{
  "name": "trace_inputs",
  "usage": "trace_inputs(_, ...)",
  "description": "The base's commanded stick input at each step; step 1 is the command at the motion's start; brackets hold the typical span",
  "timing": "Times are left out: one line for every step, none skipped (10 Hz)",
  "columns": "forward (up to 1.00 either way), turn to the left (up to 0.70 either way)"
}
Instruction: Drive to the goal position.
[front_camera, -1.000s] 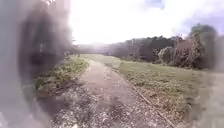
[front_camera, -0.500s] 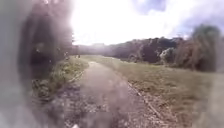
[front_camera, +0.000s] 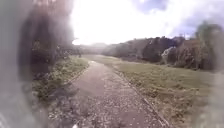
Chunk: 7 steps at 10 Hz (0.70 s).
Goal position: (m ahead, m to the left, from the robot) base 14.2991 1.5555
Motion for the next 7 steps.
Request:
trace_inputs(0.70,0.01)
trace_inputs(0.70,0.01)
trace_inputs(0.70,0.01)
trace_inputs(0.70,0.01)
trace_inputs(0.70,0.01)
trace_inputs(0.70,0.01)
trace_inputs(0.70,0.01)
